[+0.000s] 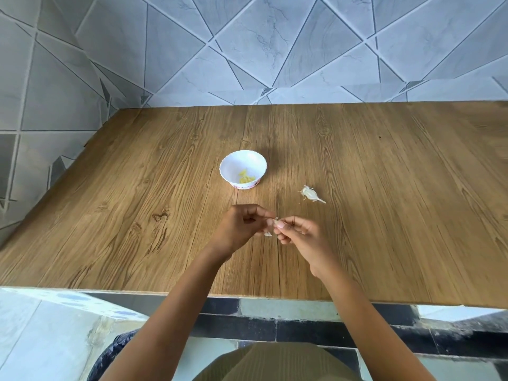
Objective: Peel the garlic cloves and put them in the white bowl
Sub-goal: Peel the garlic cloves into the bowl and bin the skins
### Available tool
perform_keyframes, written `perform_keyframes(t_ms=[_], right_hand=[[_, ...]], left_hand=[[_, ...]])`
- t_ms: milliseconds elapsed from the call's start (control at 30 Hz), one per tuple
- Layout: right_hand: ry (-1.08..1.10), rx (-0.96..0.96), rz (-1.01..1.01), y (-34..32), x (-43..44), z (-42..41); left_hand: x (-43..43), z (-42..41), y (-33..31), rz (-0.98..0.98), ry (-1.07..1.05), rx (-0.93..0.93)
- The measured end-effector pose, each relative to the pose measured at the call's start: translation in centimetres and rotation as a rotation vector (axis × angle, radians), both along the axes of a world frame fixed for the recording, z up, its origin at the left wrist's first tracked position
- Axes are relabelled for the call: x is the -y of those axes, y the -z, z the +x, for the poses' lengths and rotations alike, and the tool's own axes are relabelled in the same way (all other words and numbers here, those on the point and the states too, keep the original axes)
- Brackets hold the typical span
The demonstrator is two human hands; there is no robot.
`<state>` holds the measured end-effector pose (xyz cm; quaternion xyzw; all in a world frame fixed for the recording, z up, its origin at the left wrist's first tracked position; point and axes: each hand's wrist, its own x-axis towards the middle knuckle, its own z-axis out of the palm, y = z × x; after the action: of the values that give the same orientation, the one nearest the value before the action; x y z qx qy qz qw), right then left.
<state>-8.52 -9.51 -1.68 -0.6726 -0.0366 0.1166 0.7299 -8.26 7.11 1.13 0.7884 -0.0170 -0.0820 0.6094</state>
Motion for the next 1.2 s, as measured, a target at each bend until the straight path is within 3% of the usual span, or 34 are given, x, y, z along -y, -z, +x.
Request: perform_keyframes(t_ms=[100,267,333,667,900,1067,1200], right_hand=[[-0.05,0.083,-0.042,-0.1,0.1,0.0],[0.095,0.629,-0.419,0.6,0.0,0.4],[0.134,0.708,-0.45,0.6,-0.2,0.6],[0.108,0.631,-0.393,0.2,-0.5,0.7],[0.165,0.415,-0.288,0.6,-0.4,0.8],[0.164,0.477,-0.395,1.1,-0.1,0.5],[0.114,0.478,-0.347,1.0,-0.2,0.5]], left_hand=[[-0.1,0.0,-0.4,-0.036,0.017,-0.053],[-0.1,0.0,-0.7,-0.163,-0.039,-0.204],[0.0,-0.1,-0.9,-0.179,-0.046,-0.224],[-0.3,-0.4,-1.2,-0.206,-0.014,-0.24],[-0.3,-0.4,-1.3,-0.312,-0.035,-0.262],[-0.4,-0.4,-1.4,-0.337,-0.059,-0.277],[-0.3,-0.3,-1.5,-0.368,-0.088,-0.295]])
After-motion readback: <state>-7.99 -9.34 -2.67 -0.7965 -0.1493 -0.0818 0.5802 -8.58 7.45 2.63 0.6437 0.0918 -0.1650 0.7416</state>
